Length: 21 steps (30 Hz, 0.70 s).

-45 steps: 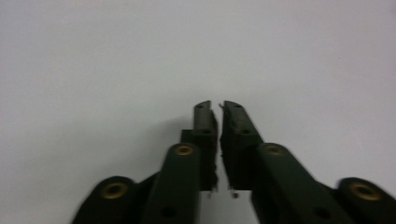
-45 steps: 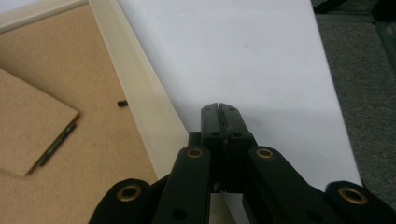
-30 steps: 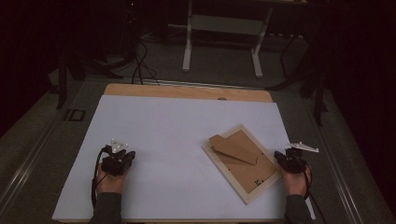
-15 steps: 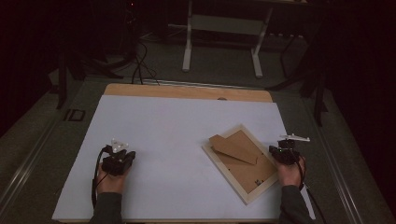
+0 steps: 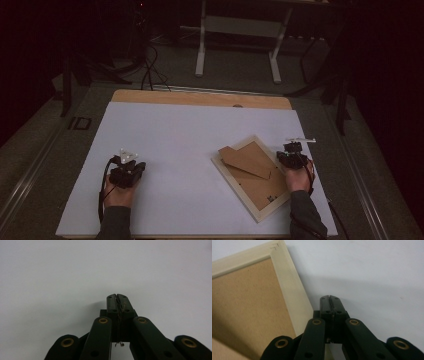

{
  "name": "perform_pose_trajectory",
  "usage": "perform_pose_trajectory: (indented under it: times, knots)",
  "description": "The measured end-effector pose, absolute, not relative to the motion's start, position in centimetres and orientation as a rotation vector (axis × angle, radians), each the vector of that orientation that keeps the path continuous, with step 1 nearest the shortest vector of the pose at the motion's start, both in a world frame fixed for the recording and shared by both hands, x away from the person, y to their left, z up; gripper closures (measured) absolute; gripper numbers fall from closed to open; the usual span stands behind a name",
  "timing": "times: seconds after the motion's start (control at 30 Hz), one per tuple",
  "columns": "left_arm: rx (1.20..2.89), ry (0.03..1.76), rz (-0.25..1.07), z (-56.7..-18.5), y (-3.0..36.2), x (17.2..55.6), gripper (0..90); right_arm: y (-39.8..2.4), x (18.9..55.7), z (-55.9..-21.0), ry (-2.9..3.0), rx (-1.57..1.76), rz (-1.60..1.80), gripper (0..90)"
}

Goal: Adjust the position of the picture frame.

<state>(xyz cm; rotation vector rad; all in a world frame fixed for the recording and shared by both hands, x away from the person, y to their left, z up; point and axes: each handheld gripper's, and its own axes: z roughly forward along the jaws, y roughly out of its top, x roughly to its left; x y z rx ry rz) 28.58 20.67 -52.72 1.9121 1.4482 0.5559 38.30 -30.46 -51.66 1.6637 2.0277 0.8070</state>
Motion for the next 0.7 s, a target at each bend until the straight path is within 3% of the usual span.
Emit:
perform_pose_trajectory:
  times: [0.37,0.7]
  knots:
    - [1.996,1.317,0.529,-52.5,17.9,28.0,89.7,-28.8,39.6,-51.6,2.057,1.66,0.82,89.9]
    - [2.001,1.324,0.529,-52.7,17.9,28.2,89.7,-27.0,40.5,-51.7,2.122,1.621,0.845,90.0]
